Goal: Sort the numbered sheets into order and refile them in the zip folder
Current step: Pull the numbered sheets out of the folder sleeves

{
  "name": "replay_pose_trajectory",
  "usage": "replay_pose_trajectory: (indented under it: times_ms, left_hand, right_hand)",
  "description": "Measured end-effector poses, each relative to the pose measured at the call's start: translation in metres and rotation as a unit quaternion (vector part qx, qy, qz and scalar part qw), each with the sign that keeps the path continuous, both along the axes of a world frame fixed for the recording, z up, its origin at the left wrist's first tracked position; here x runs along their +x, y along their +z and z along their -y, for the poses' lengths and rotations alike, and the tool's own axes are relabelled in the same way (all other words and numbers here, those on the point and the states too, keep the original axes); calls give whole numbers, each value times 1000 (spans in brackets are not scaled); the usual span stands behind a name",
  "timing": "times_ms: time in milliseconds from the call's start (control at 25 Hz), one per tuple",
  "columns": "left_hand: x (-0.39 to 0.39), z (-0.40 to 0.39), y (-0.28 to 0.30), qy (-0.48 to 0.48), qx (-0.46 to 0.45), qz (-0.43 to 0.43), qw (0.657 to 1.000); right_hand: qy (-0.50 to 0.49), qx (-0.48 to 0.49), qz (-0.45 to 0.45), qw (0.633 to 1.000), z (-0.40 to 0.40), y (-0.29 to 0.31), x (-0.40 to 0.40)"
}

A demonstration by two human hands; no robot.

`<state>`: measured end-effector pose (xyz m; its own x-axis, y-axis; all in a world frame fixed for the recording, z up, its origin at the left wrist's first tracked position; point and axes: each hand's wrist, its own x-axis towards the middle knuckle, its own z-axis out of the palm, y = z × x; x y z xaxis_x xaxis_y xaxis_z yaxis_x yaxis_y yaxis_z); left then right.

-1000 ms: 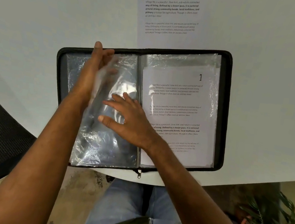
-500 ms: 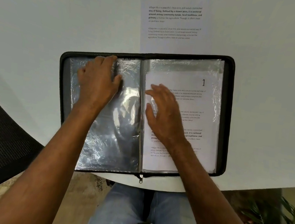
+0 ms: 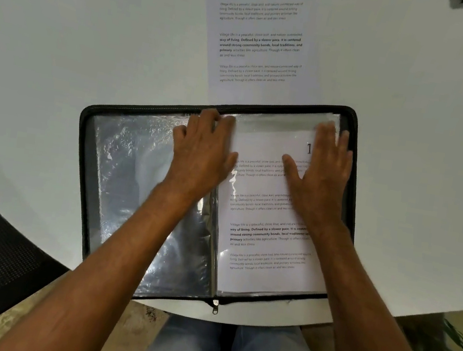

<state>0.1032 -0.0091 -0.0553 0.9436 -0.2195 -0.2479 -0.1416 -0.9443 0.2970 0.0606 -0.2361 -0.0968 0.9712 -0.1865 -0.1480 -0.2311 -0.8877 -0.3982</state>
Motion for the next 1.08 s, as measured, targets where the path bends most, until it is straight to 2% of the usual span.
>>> replay_pose_trajectory:
  times_ms: [200, 400, 560, 720, 840, 960, 1080]
  left_hand:
    - [10, 3, -7, -1, -42, -22, 999]
    - [21, 9, -12, -3, -64, 1, 998]
    - [30, 14, -12, 12, -108, 30, 994]
    - [39, 16, -10, -21, -144, 23, 989]
    - [43, 13, -7, -34, -169, -19, 985]
    - [47, 9, -7, -27, -205, -50, 977]
    - [56, 7, -10, -21, -225, -51, 973]
  right_hand:
    - [-2, -86, -17, 996, 5, -4, 6]
    - [6, -56, 29, 998, 6, -3, 5]
    - [9, 4, 106, 994, 3, 2, 2]
    - [-7, 146, 141, 979, 2, 15, -1]
    - [-80, 217, 145, 962, 1, 25, 1]
    - [-176, 316, 118, 925, -1, 34, 4]
    - [-214, 338, 109, 910, 1, 34, 7]
